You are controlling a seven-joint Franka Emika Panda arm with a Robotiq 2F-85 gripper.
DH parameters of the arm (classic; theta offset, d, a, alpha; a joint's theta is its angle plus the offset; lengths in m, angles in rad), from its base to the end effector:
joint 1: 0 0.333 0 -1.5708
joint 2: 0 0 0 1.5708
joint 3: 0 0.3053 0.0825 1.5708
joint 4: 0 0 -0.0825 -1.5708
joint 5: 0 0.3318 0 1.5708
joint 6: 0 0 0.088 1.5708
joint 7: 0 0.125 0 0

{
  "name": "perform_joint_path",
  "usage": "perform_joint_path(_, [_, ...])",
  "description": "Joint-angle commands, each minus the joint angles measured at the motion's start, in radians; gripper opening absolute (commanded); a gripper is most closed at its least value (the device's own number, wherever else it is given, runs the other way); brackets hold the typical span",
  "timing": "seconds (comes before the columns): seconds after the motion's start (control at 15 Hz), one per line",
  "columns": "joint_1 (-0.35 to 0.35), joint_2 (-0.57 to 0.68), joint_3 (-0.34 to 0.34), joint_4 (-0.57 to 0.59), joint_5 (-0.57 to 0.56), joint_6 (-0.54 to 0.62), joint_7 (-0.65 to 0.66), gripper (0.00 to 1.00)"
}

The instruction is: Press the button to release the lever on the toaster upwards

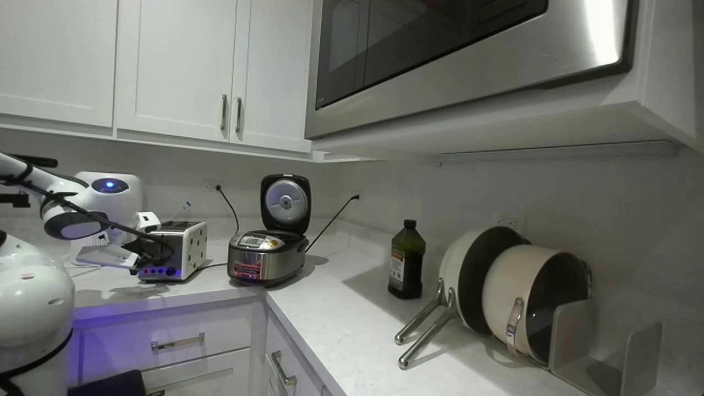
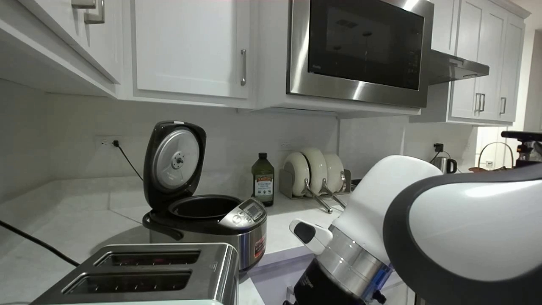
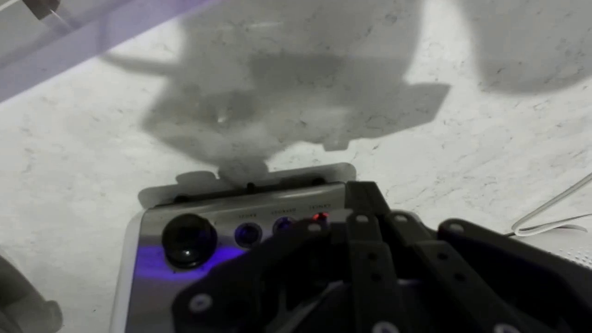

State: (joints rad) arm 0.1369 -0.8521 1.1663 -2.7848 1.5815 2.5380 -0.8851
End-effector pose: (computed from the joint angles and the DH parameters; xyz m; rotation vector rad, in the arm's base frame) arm 0.1337 0.3232 0.3525 -2.3806 -1.2198 -0.6742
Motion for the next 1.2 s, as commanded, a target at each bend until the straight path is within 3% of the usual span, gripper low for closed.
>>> perform_joint_path(0.0, [0.031, 0.078, -0.006, 0.000, 0.063, 0.088, -0.085, 0.00])
perform_joint_path(0.47, [0.026, 0.116, 0.021, 0.014, 0.182, 0.166, -0.210, 0.00])
perform_joint_path(1.13, [-0.071, 0.097, 0.126, 0.046, 0.297, 0.167, -0.317, 0.00])
